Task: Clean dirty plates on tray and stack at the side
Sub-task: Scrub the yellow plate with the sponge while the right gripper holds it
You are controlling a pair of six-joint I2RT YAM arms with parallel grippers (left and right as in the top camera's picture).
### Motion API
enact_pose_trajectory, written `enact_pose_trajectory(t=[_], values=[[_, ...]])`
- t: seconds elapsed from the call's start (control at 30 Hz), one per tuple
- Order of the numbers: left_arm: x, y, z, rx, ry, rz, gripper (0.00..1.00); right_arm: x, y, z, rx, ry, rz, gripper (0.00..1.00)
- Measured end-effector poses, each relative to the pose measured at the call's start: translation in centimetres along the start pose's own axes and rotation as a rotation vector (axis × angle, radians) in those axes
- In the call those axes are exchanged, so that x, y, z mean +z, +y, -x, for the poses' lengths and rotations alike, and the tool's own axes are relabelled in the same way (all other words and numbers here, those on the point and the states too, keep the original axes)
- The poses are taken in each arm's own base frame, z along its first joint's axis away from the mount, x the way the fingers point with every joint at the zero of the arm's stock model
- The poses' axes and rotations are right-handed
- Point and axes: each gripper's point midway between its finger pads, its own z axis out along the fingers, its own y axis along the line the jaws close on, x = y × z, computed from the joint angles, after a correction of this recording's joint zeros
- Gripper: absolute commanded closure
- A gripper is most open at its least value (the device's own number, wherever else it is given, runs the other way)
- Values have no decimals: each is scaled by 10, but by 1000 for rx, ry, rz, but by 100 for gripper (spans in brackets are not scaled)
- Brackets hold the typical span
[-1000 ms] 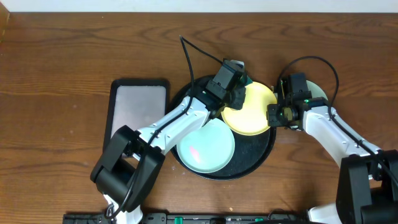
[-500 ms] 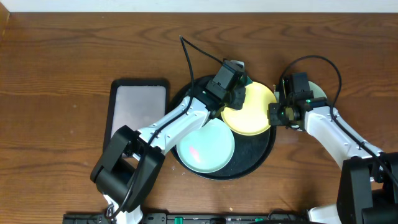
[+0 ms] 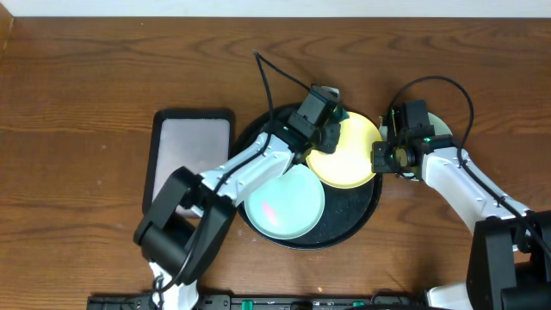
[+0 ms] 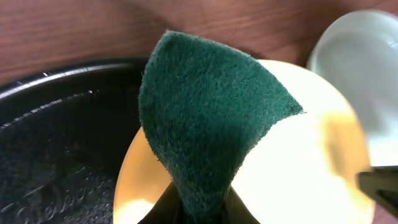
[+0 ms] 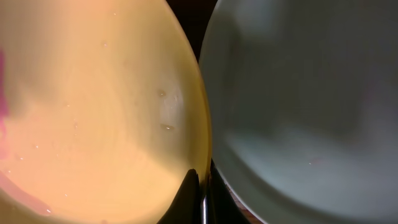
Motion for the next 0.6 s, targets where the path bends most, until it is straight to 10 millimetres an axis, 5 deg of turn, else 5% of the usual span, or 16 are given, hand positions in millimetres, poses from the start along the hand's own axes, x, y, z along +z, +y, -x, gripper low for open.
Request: enact_pose_trajectory(t=[0.6], values=[[28,8,-27,-20,80,10,93,0,1,1,0,-2,3,99]])
